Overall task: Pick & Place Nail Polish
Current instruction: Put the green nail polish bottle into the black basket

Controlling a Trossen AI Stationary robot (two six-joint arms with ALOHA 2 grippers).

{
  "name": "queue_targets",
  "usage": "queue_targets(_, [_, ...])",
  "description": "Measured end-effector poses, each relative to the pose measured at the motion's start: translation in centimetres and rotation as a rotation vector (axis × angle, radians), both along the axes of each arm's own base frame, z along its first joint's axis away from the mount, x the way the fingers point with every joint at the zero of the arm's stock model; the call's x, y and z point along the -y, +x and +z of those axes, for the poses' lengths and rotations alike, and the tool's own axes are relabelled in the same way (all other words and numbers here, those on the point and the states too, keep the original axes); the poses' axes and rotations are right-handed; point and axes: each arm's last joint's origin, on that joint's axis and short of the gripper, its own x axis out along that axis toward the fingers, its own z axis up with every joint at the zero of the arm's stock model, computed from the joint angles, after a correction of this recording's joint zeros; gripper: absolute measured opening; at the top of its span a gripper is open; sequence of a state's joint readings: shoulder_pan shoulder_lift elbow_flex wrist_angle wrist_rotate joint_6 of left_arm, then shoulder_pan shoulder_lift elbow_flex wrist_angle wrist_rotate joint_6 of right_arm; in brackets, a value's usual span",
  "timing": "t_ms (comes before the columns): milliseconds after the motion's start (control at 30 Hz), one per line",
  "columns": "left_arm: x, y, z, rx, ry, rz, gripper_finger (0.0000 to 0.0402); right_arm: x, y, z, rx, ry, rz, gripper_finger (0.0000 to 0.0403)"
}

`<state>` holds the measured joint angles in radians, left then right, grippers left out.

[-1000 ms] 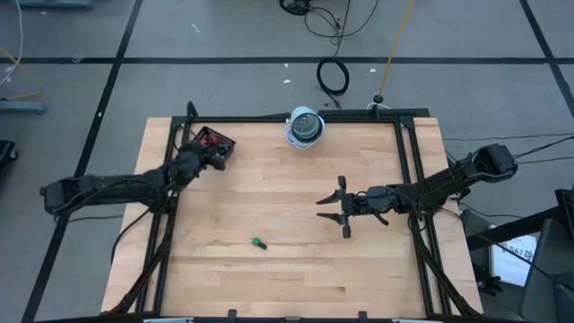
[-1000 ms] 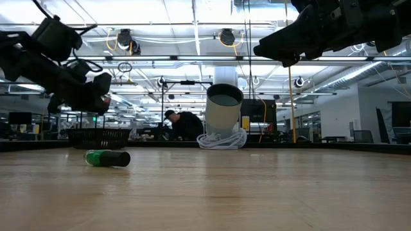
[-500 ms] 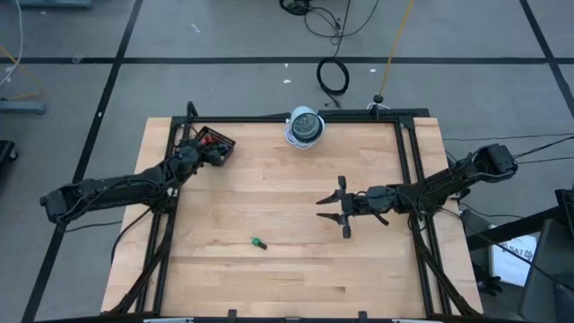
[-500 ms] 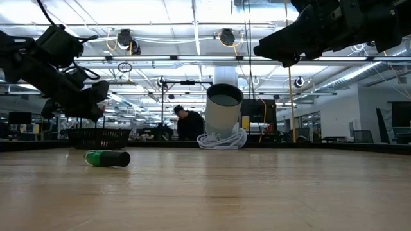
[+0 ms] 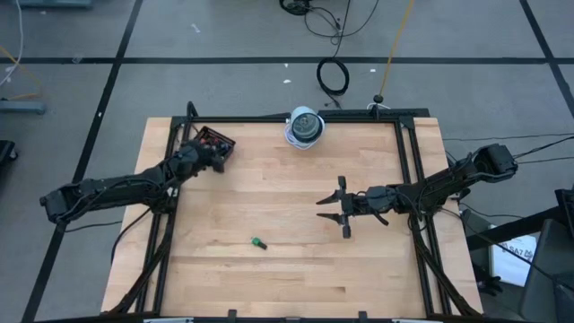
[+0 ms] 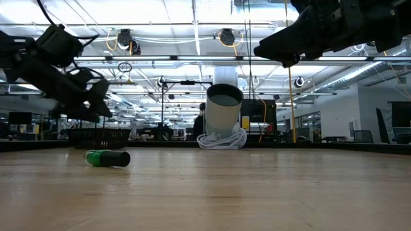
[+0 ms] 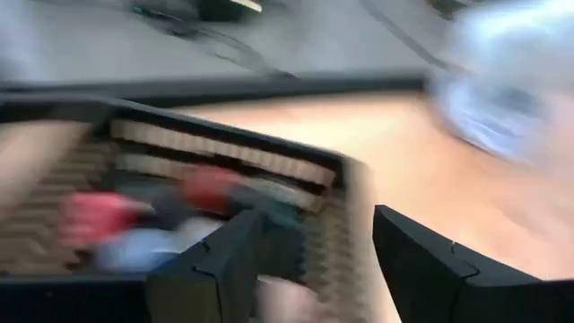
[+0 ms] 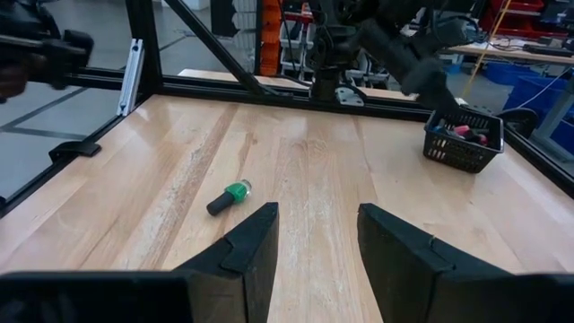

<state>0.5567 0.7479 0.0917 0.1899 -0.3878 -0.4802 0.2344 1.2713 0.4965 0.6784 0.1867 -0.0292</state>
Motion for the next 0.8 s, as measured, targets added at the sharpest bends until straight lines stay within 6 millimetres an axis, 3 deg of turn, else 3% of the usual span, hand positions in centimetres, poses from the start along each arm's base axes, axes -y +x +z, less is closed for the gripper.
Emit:
queue_targets(233, [1.7, 1.9, 1.6, 0.213, -0.023, -0.682, 0.0213, 0.0, 0.0, 0.0, -0.003, -0.002, 0.0, 0.0146])
queue_targets(433, [5.3, 3.4, 3.7, 0.38, 0.137, -1.127, 0.0213, 0.0, 0.0, 0.1, 0.007, -0.006, 0.001, 0.0146])
queue_targets(533, [7.6, 3.8, 4.1, 0.373, 0.27, -1.233, 0.0214, 0.0, 0.0, 0.1, 0.006, -0.004, 0.001, 0.0146])
queue_targets(667, [10.5, 4.1, 4.5, 0.345, 0.335, -1.222, 0.0214, 0.0, 0.0, 0.1, 0.006, 0.0, 0.0, 0.0146])
queue_targets(800, [13.0, 5.0, 4.9, 0.156, 0.32, -1.166, 0.0214, 0.0, 0.0, 0.1, 0.006, 0.003, 0.0, 0.0146])
